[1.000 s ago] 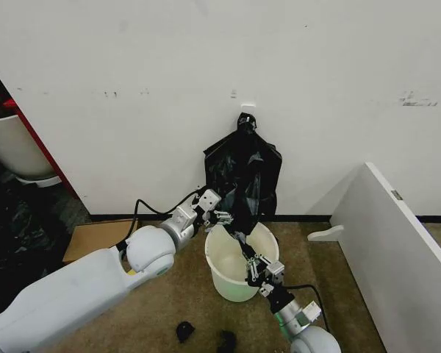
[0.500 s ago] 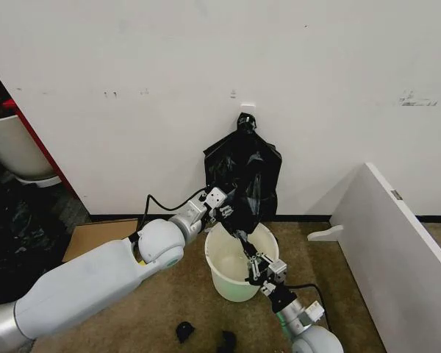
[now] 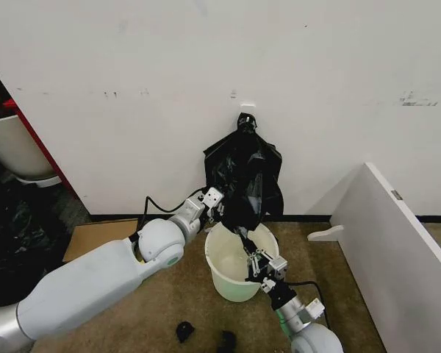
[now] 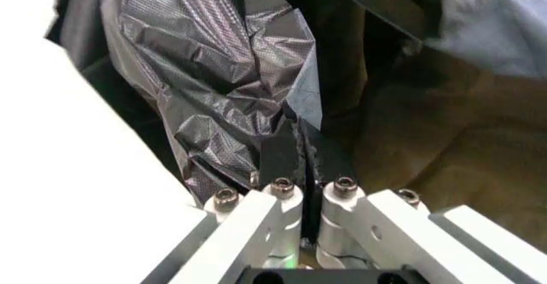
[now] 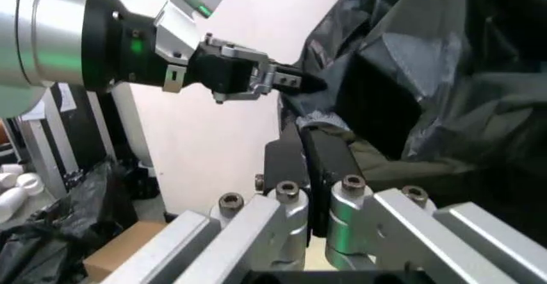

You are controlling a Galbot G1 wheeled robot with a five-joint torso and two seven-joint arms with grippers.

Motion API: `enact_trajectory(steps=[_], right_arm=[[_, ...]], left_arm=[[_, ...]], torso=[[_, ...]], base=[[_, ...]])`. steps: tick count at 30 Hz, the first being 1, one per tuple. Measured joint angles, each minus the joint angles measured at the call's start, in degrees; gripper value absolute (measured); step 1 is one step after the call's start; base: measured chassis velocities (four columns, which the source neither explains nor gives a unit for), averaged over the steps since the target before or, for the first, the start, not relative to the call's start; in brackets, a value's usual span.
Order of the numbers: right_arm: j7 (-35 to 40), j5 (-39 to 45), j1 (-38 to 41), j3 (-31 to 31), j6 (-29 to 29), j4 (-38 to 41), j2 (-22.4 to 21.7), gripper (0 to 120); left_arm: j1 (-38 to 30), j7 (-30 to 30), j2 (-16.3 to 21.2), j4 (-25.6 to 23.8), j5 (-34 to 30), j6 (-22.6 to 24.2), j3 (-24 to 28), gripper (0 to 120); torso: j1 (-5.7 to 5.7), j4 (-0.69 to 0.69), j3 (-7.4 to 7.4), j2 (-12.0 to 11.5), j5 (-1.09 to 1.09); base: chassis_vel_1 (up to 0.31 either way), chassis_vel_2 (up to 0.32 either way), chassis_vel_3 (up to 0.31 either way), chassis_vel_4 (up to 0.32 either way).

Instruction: Place the garbage bag over the trash bin.

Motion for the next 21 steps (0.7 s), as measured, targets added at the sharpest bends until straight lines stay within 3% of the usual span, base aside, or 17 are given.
enact_trajectory(steps=[5,9,11,21], right_arm=[[0.18,0.12,-1.09,0.65,-0.80,1.69,-0.36,1],[0.91,2.88,-3.88,1.13,-3.41,5.48,-1.64,20],[0.91,2.92,-4.16,1.29,-3.49,5.77,-1.77,22],[5.38,2.13,-7.67,4.41,-6.00,11.13,-4.53,60]], left_arm=[[3.77,-1.17,-0.07,-0.48,0.02,-5.39,-4.33,0],[7.11,-3.27,-0.82,-1.38,0.33,-8.02,-8.73,0],[7.34,-3.40,-0.90,-1.44,0.34,-8.09,-9.00,0],[11.19,-3.97,-1.51,-3.11,0.54,-9.17,-12.04,0]], torso=[[0.00,0.01,0.00,0.00,0.00],[0.00,0.01,0.00,0.00,0.00],[0.00,0.01,0.00,0.00,0.00],[0.00,-0.01,0.00,0.00,0.00]], base=[[0.000,0.000,0.000,0.000],[0.000,0.000,0.000,0.000],[0.000,0.000,0.000,0.000],[0.000,0.000,0.000,0.000]])
